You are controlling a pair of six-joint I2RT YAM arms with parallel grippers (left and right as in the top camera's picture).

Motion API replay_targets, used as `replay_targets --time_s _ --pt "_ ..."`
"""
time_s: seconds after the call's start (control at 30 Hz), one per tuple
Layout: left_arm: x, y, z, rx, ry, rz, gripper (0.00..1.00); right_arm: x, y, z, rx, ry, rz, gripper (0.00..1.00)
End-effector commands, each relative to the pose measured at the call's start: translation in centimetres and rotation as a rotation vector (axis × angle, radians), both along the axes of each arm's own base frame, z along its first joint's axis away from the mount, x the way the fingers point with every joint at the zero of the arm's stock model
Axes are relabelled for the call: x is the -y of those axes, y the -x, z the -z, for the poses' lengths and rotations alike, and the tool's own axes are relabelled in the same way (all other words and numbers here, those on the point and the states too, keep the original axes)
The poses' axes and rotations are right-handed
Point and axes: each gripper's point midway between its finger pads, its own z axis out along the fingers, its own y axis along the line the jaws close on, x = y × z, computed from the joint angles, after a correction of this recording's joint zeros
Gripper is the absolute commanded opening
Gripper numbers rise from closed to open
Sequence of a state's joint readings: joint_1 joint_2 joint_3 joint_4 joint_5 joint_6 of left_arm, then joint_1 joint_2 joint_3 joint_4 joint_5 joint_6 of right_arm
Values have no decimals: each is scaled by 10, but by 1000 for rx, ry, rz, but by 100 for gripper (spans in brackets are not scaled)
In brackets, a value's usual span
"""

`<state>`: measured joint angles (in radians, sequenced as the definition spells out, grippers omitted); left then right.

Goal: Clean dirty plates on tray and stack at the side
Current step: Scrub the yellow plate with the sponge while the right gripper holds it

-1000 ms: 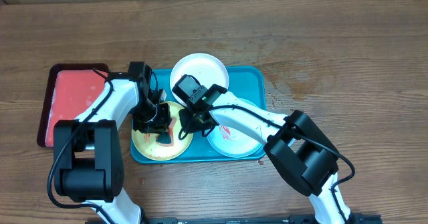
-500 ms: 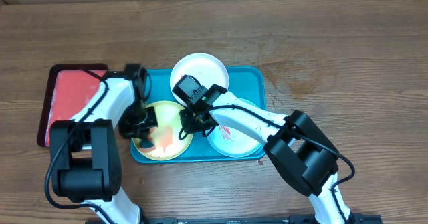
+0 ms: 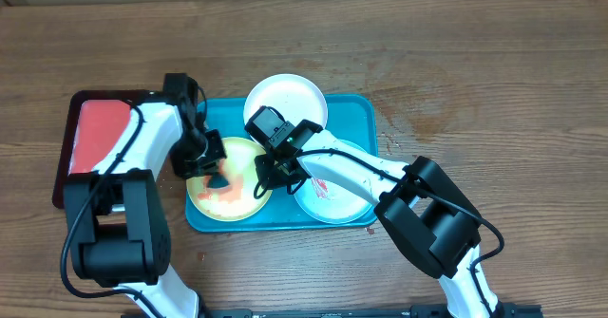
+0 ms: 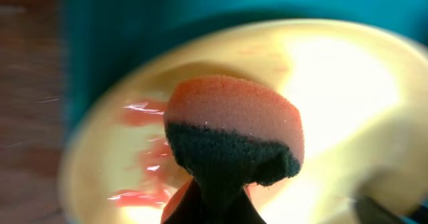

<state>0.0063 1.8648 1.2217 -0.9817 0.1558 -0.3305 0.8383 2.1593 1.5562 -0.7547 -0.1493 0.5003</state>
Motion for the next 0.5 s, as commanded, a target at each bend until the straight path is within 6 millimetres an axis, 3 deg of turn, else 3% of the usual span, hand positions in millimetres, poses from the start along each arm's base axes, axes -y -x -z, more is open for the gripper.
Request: replay_targets --time_s 0.0,0.27,0.37,0.47 --pt "32 10 10 -21 108 41 4 0 -6 3 14 11 5 17" --pt "58 4 18 40 124 117 4 -3 -8 2 25 -2 5 15" --pt "53 -1 20 57 86 120 4 -1 -7 2 21 4 6 15" --pt "26 -4 24 65 -55 113 4 1 -5 3 13 13 5 15"
